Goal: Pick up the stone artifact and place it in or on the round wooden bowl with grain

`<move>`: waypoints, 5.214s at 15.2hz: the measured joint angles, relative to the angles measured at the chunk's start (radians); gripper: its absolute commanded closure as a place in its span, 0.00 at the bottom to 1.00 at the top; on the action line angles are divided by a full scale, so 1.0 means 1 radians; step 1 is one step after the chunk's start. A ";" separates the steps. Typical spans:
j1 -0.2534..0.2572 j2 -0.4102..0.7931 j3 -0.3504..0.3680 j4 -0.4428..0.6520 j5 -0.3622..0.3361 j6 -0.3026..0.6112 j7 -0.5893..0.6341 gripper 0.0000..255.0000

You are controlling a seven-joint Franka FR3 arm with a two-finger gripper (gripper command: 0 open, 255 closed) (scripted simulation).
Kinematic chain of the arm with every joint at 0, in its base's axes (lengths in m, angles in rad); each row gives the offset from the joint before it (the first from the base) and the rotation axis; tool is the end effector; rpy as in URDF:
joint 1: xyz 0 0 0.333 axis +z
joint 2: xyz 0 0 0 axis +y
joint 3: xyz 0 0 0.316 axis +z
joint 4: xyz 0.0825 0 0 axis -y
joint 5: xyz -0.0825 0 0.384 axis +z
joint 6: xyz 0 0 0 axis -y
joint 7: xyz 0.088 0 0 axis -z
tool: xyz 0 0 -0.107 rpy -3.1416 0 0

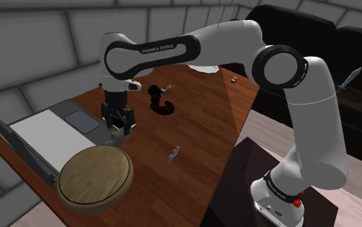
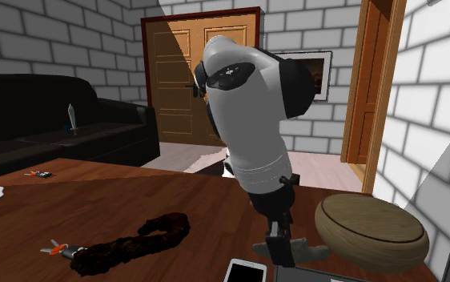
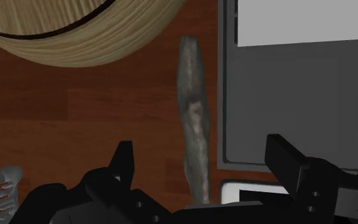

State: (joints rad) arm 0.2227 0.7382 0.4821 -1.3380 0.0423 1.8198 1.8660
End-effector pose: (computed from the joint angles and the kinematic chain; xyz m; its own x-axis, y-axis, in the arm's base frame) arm 0.5841 0.4038 0.3161 0.2575 -0.9254 -0.2779 -0.8990 -0.3349 0.2821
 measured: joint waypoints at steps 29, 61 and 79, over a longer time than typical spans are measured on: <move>-0.001 -0.042 0.012 0.014 0.012 -0.051 0.019 1.00; 0.111 -0.154 0.075 0.153 0.053 -0.239 0.213 1.00; 0.166 -0.175 0.095 -0.045 0.064 -0.031 0.265 1.00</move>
State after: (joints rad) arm 0.3882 0.5636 0.5774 -1.3828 0.1064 1.7891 2.1313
